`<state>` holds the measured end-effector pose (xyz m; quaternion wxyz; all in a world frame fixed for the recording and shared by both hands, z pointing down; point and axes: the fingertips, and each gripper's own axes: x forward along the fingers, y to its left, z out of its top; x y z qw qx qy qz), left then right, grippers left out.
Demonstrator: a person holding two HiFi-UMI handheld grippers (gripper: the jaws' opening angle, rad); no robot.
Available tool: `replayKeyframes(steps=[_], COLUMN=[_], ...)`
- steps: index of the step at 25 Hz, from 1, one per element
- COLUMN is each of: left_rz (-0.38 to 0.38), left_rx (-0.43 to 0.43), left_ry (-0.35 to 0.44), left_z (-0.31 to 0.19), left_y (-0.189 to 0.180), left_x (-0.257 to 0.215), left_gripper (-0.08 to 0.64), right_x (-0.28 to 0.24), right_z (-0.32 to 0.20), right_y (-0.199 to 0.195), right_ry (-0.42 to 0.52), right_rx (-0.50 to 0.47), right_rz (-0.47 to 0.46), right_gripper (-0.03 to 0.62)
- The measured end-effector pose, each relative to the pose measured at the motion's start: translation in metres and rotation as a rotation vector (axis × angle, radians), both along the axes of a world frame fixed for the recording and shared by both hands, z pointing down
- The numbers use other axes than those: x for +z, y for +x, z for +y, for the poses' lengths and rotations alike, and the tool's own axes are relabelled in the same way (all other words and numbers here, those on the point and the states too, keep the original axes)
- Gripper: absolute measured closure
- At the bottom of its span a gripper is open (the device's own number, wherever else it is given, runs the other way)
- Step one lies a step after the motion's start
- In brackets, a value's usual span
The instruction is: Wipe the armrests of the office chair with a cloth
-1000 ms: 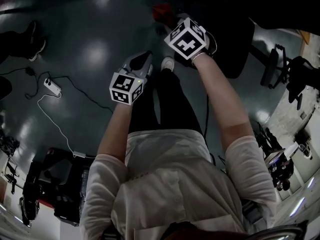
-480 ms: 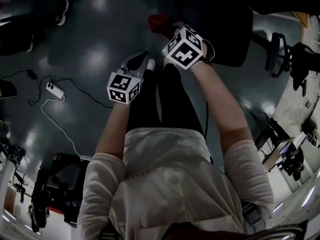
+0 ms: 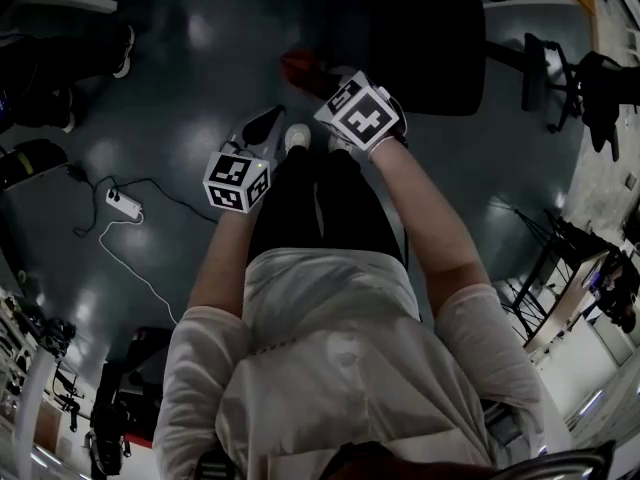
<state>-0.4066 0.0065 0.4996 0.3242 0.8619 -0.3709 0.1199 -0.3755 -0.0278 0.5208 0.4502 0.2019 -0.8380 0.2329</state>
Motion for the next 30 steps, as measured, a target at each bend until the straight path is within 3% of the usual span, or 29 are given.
replayKeyframes(steps=[7,12,17,21,25,30], left_rz=[0.002,0.034,0.101,0.144,0.182,0.156], left_rx=[0.058,0.136,0.283,0.368,0.405,0.41], left_ry=[0.148,0.255,0.328,0.297,0.278,0.285], left_z=[-0.03,-0.043,-0.036,-0.018,0.017,0.073], left_y=[0.018,0.073,0.156,0.209,0.278,0.363], left_x=[-0.078,-0.141,-0.184,-0.187,-0.192,-0.187], left_gripper=[0.548,0.546,0.548,0.546,0.546,0.546], right_x=[-0.094,-0.151,-0.177,-0.178,-0.173,-0.165], right_z=[-0.017,-0.005,0.027,0.056,0.105,0.183], right_y=[0.047,0.125,0.225,0.292,0.378,0.473], right_ry=[0.248,0.354,0.471,0.5,0.512,0.507], right_rx=[0.307,0.513,0.733,0.881,0.991,1.076], right_rz=[-0.197,-0.342,-0.346,-0.349,-0.327,-0.318], right_gripper=[0.545,0.544,0.543,0.543,0.543,0.543])
